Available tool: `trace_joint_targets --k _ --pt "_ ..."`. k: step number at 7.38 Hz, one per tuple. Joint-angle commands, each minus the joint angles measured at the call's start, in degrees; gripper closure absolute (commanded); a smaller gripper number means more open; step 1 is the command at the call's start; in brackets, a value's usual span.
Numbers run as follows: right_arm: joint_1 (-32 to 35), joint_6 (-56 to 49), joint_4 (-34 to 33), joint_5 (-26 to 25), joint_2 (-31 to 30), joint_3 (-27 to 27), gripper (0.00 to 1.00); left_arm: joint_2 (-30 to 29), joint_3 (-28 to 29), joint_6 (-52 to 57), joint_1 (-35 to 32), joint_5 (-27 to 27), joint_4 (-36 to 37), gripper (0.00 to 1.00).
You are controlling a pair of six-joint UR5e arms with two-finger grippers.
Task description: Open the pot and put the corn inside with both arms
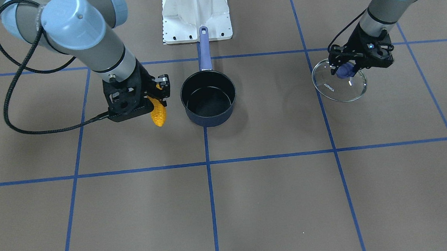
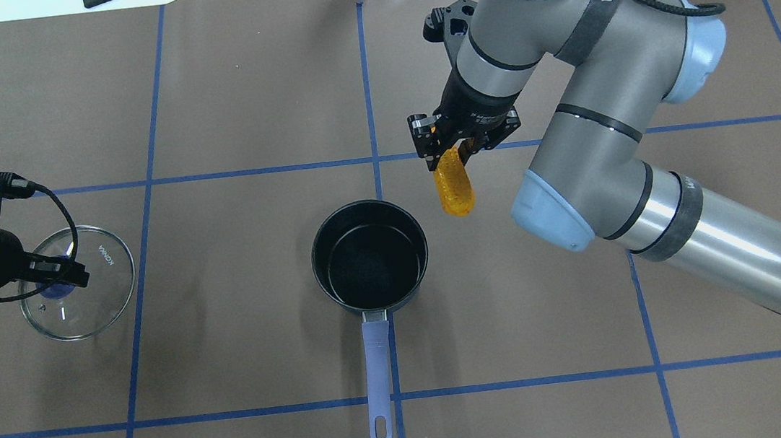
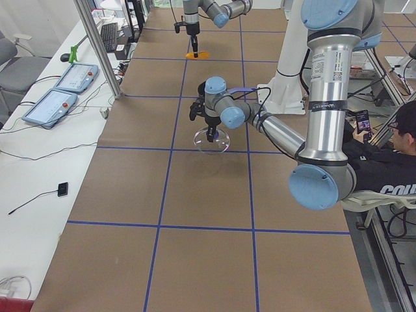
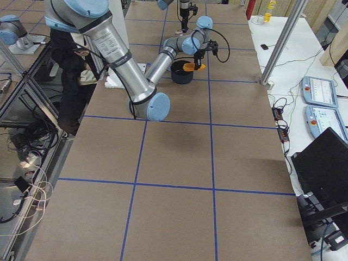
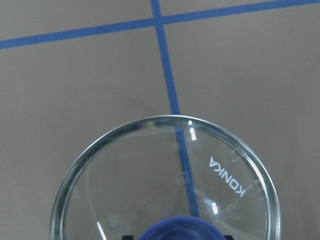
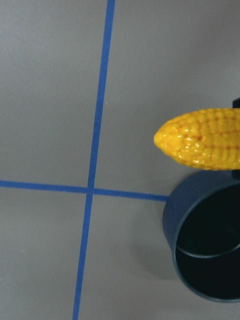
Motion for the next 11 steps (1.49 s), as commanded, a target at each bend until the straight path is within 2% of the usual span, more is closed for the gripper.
trace_joint_targets --k 1,4,6,8,9,10,11 --pt "-4.3 3.1 0.0 -4.6 2.2 -1.3 0.91 1.5 7.0 1.2 -3.2 -5.4 -9.4 0.72" --pt "-9.5 5.8 1.0 -10.4 4.8 -4.4 0.91 2.4 8.7 3.1 -4.0 -5.8 -10.6 0.72" --pt "-11.4 10.0 11.8 -11.4 5.1 -11.3 0.91 2.4 8.9 3.1 -3.9 -5.8 -10.6 0.72" --pt "-12.2 10.1 12.4 -12.4 4.9 -11.5 0.90 2.4 9.3 3.1 -3.9 -5.4 -10.5 0.72" --pt "-12.2 10.2 12.4 -12.4 5.0 -11.5 0.85 2.3 9.6 3.1 -3.9 -5.4 -10.6 0.72" --pt "-12.2 10.2 12.3 -12.5 5.1 -11.1 0.01 2.3 9.7 3.1 -3.9 -5.4 -10.5 0.72" --pt "-12.2 10.4 12.3 -12.5 5.2 -10.8 0.00 2.3 9.9 3.2 -3.9 -5.4 -10.5 0.72"
